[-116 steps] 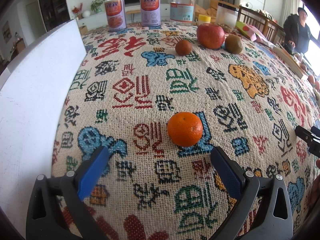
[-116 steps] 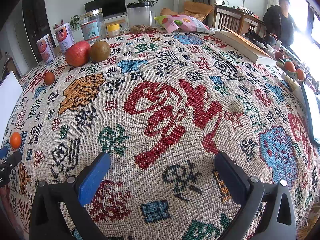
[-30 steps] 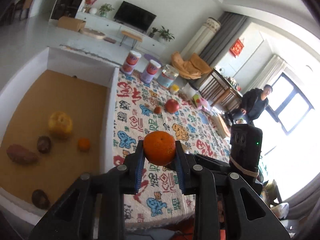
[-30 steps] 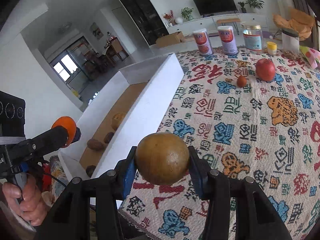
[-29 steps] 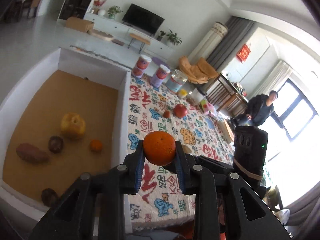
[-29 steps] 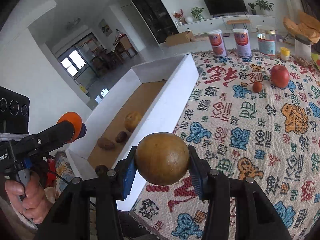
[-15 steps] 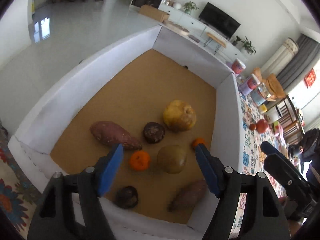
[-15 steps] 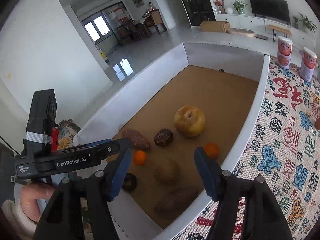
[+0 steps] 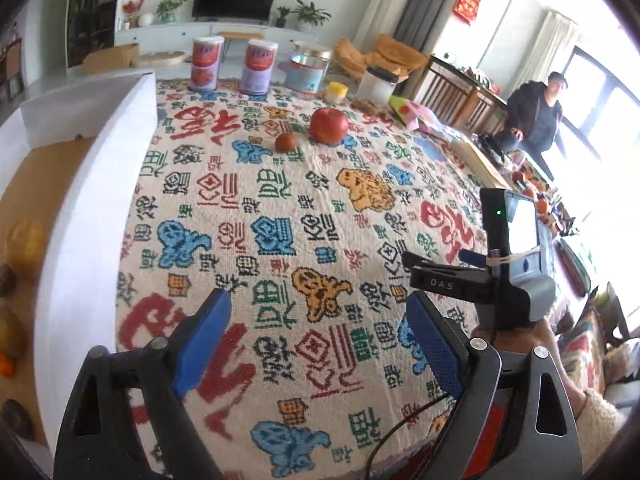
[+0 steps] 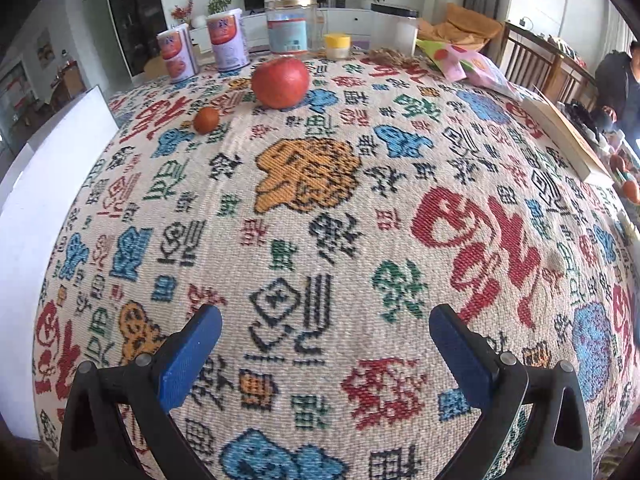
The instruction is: Organize fruits
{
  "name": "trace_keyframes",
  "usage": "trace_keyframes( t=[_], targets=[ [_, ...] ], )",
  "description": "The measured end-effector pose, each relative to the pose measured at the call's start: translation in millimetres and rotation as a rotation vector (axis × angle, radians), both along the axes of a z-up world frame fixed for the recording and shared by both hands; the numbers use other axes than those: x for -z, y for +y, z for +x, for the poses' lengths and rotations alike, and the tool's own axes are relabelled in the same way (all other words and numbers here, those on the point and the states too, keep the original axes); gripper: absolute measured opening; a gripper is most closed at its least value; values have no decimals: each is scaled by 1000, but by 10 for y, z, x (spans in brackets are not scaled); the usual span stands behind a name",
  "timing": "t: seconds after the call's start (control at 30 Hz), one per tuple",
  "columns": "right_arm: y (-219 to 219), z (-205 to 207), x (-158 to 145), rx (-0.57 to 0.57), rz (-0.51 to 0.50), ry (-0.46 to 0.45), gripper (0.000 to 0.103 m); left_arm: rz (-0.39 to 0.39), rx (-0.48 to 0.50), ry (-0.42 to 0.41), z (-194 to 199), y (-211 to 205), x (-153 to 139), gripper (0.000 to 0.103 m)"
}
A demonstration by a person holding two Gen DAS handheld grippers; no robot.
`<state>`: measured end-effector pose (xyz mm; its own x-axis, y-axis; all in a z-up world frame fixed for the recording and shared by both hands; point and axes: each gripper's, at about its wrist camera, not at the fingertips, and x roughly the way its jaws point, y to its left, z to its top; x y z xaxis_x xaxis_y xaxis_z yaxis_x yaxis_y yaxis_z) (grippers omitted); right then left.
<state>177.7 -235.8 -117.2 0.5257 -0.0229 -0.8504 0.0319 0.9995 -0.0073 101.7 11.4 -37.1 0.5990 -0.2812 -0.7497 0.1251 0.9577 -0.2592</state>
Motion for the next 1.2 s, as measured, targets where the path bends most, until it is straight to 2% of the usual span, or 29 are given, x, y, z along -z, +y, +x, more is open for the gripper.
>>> trace_keyframes(
  t=[0.1,0.17,0.23,0.3,0.43,1.2],
  targets=[
    [-362,-68,166,62,-20,-19,103,112,-71,1,410,-205,369,91],
    [-471,-196,181,58,21,-82,103,179,-103,19,652,-271,565,91],
    [-491,-225,157,55,43,-97,103,219,-110,38,850,-289,754,91],
    [-502,-241,138,56,42,-97,103,292,-105,9,895,-331,790,95],
    [-452,-167,172,55,28,-89,103,271,-108,14,872,-306,776,97],
    [-439,-173,188,56,17,-84,103,267,-111,15,991,-334,862,97]
  ],
)
